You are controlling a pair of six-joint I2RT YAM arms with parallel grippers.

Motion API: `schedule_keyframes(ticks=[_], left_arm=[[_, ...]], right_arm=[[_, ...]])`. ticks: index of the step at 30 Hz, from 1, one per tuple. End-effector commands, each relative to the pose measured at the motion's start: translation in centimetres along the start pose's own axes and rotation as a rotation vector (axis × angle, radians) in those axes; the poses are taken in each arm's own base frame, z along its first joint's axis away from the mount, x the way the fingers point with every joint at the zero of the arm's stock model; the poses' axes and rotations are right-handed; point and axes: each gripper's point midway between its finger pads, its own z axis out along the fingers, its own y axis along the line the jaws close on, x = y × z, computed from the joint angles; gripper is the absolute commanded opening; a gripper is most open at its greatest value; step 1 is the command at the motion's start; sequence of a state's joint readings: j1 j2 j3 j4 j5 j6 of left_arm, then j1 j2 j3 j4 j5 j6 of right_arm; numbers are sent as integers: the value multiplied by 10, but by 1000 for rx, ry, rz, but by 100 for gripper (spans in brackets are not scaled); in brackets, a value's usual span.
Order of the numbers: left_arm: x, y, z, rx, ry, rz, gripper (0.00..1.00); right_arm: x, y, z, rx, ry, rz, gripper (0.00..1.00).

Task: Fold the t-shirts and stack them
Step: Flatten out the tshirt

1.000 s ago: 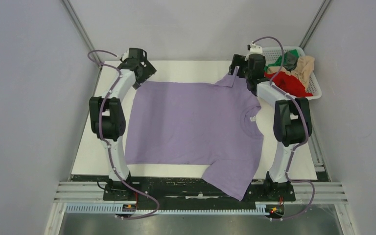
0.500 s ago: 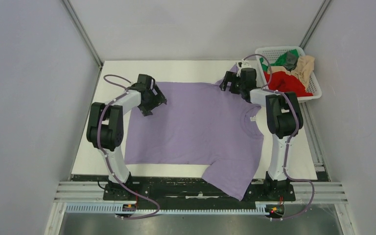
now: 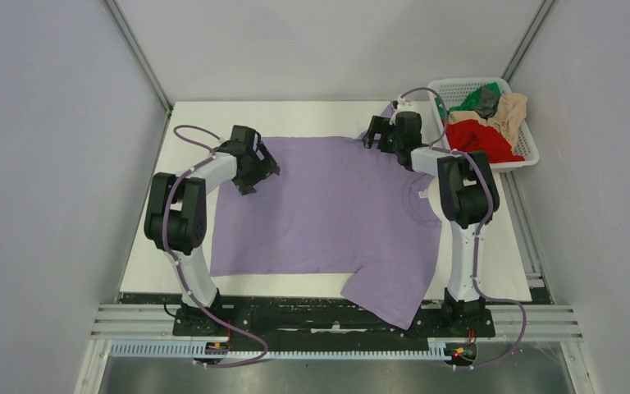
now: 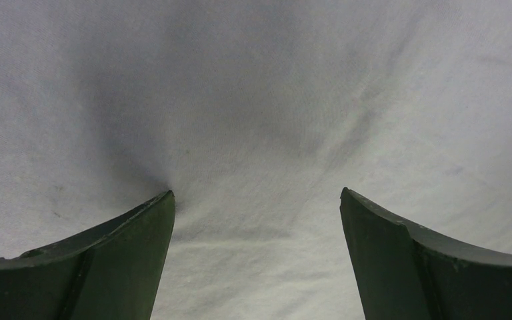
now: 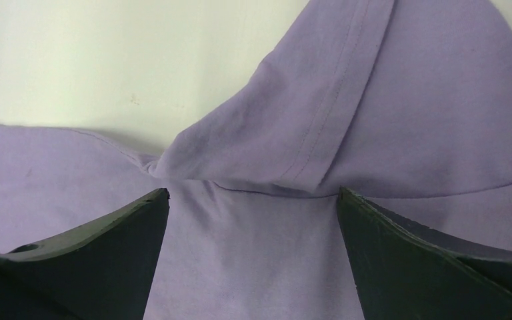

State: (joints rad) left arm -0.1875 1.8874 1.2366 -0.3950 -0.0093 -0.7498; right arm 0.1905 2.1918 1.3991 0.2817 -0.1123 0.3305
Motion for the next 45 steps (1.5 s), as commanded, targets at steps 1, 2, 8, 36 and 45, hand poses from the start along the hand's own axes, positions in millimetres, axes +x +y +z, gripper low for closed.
schedule_keyframes(ticks=[1,2,8,36,45], left_arm=[[26,40,3,-143,74,36,100],[25,42,2,-156,70,40,100],[31,52,-1,-183,83,41,100],[38,19,-46,-2,76,39,100],[49,34,-38,-49,101,44,100]], right_arm=[[-28,11,-13,41,-76,-54,98],[-27,8,-19,58,-78,-53,98],[31,-13,-48,113,34,1,98],[34,15,-115,67,1,67,98],[65,13,-106,73,75,89,98]])
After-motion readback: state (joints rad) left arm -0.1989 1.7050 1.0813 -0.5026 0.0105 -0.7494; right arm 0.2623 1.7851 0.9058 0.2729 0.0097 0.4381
